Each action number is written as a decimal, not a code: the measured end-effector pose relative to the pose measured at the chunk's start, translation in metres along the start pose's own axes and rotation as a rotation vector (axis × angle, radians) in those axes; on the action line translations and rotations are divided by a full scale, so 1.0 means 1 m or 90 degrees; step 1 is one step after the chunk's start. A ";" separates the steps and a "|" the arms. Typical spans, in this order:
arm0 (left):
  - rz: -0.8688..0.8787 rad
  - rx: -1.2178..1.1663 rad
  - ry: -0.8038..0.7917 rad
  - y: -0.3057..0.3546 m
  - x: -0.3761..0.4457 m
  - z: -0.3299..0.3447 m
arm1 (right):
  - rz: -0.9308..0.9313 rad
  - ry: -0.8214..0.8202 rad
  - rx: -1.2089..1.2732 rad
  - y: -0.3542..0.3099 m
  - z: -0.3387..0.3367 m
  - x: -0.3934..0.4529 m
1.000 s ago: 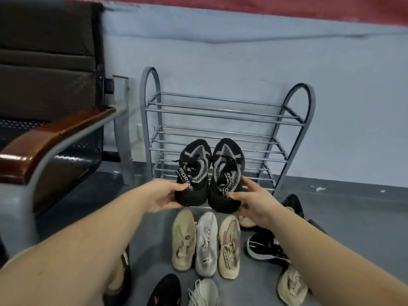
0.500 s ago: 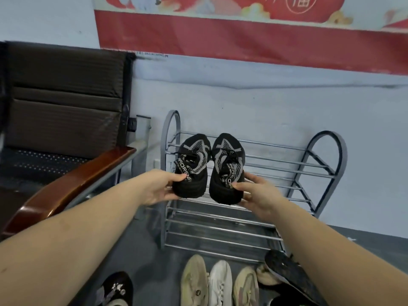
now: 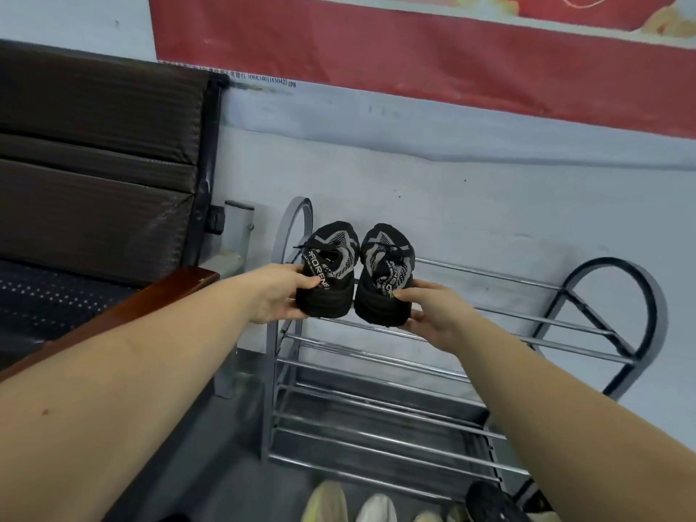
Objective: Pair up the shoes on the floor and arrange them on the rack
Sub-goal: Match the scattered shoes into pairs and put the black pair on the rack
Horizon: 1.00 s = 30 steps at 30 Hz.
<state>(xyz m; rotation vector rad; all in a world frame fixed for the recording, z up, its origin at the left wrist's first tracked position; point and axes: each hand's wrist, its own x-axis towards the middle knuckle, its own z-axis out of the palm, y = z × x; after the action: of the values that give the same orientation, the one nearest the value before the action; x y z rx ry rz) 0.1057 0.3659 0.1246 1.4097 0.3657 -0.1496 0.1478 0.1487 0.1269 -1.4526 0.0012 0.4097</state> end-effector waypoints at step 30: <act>0.021 0.037 0.036 0.004 0.040 -0.001 | -0.043 0.062 -0.078 0.006 0.007 0.035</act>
<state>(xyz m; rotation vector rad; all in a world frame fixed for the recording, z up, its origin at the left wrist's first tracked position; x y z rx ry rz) 0.1440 0.3719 0.1151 1.4792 0.3876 -0.0949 0.1775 0.1655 0.1134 -1.5882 0.0055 0.2871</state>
